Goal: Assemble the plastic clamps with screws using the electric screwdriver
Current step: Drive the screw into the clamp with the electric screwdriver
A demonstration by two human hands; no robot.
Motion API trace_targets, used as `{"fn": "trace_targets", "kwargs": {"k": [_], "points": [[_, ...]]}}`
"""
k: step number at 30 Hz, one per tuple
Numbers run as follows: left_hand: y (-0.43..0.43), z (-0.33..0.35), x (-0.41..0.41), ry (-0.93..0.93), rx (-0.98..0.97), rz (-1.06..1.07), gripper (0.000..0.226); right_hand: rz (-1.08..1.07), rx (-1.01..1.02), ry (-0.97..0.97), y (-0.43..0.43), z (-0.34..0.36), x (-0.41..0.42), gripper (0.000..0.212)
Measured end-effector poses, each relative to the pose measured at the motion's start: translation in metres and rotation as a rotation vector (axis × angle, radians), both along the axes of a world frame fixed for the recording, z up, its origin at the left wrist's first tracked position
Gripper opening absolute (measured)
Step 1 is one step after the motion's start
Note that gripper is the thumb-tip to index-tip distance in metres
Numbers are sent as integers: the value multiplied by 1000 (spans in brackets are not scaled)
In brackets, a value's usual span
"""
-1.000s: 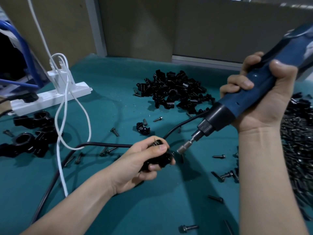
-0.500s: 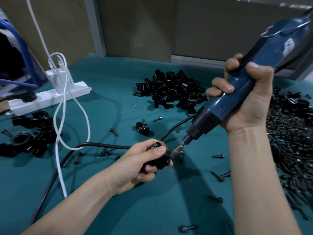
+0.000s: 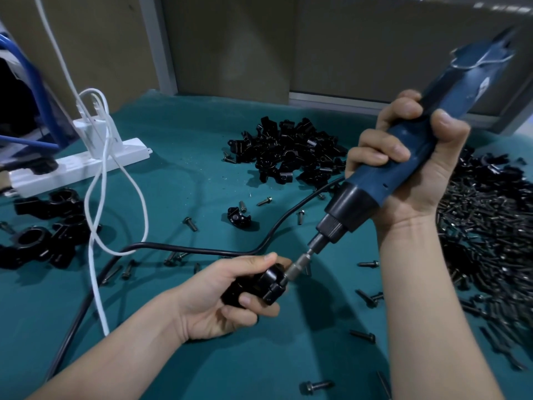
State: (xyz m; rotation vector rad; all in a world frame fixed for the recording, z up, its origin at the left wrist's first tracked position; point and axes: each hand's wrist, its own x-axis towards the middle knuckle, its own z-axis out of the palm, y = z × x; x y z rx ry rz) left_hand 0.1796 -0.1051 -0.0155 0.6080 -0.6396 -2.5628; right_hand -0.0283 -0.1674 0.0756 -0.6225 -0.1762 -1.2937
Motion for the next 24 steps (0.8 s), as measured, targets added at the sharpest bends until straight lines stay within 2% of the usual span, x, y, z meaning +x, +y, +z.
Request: {"fn": "trace_targets", "kwargs": {"k": [3, 24], "points": [[-1, -1, 2, 53, 62, 0, 28, -22, 35, 11, -2, -3, 0, 43], [-3, -2, 1, 44, 34, 41, 28, -44, 51, 47, -4, -7, 0, 45]]}}
